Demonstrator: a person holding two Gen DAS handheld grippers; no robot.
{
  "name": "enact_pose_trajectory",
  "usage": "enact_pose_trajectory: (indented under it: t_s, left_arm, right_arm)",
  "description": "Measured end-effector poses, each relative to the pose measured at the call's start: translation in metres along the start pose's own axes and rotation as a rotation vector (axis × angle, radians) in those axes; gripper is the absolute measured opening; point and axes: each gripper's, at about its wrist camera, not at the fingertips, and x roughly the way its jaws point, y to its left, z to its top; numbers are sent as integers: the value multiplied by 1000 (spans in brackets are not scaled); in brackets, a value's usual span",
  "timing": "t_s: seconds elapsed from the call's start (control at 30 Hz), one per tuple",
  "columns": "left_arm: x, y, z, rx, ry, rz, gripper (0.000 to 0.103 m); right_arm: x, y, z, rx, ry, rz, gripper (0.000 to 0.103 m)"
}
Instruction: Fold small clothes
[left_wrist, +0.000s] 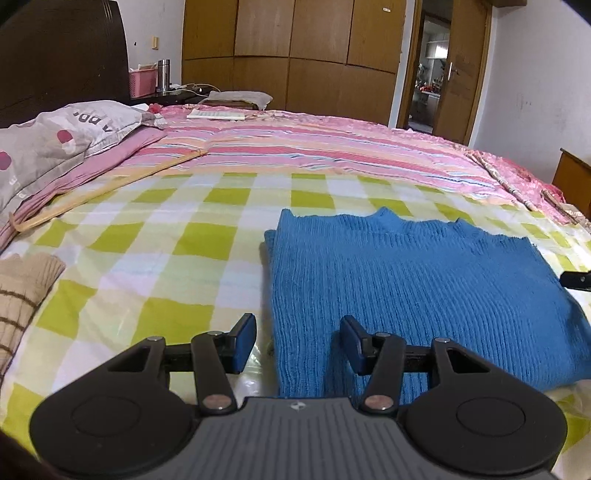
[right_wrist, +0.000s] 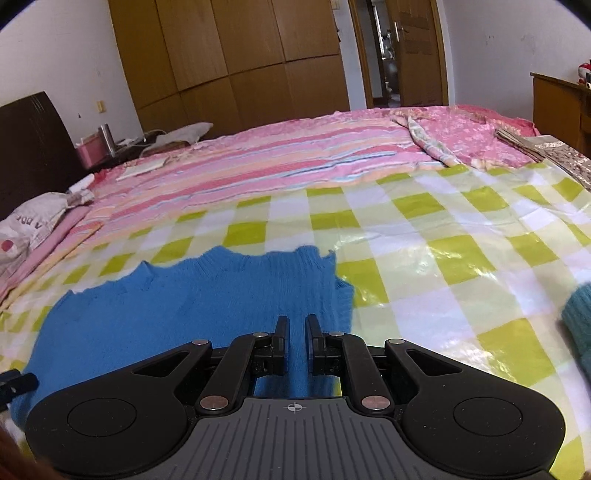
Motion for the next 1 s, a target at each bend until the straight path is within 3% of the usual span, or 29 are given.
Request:
enact_pose_trajectory:
  t_s: [0.1, 0.33, 0.43, 0.63, 0.73, 0.9, 1.0]
  left_arm:
    - [7, -2, -4, 10, 35, 11, 56]
    - [-6, -7, -4, 14, 15, 17, 55]
    - [-1, -11, -6, 39, 52, 41, 55]
    - [-8, -13, -9, 31, 64, 29, 55]
    - [-5, -16, -9, 41, 106, 31, 55]
    - [-17, -22, -11, 48, 100, 37, 55]
    - [-26, -27, -11, 59, 103, 38, 55]
  right_arm:
    - [10, -8, -8, 18, 64, -32, 12]
    - [-7, -10, -10, 51, 21, -10, 12]
    - [1, -7, -15, 20, 68, -35, 12]
    - [-13, -6, -12, 46, 28, -14, 12]
    - [-2, -2, -17, -9, 98, -48, 13]
    - [-19, -6, -14, 29, 58, -30, 15]
    - [-15, -6, -17, 1, 114, -41, 15]
